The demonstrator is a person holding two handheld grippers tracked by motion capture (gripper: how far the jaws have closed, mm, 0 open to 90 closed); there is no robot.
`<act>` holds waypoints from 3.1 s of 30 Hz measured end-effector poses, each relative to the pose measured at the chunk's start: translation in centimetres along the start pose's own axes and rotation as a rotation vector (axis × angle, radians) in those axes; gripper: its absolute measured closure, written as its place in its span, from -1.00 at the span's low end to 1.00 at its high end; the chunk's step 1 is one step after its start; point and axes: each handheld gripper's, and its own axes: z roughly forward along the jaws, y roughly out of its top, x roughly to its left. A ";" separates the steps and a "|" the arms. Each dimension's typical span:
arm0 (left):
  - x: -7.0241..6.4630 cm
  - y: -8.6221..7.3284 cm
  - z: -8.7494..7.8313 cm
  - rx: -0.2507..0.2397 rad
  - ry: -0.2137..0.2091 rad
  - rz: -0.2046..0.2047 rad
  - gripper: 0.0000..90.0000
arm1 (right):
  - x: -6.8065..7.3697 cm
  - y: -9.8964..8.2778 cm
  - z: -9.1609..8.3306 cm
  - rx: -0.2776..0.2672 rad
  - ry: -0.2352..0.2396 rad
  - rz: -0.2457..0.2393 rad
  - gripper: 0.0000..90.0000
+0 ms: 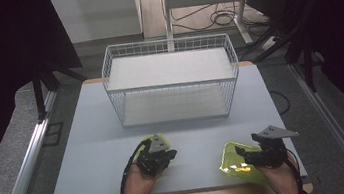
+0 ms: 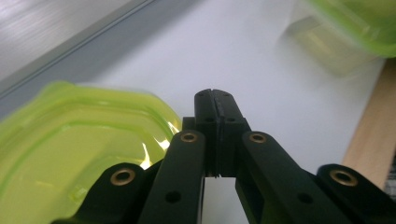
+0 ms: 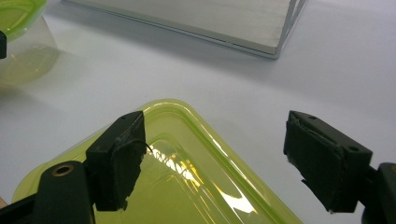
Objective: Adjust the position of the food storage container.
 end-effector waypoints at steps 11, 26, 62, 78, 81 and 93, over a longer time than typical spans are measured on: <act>2.9 -1.7 -1.8 0.000 0.061 -0.071 1.00 | 0.0 0.0 0.0 -0.001 -0.007 -0.001 -0.53; 5.6 -2.9 -3.6 -0.043 0.109 -0.146 1.00 | -0.1 0.1 -0.2 0.003 0.014 0.005 -0.41; -0.3 -2.3 -1.7 -0.053 -0.082 -0.017 0.99 | -1.4 -4.3 -6.6 0.122 0.022 0.104 0.98; 0.5 -2.7 -1.8 -0.037 -0.070 -0.029 0.98 | 1.4 0.5 0.2 0.151 0.104 0.005 0.98; 0.8 -2.8 -2.1 -0.039 -0.066 -0.038 0.97 | 1.8 1.5 1.6 0.157 0.119 -0.018 0.98; 2.3 -3.8 -4.0 -0.066 -0.019 -0.075 0.89 | 4.0 4.7 6.4 0.164 0.186 -0.090 0.98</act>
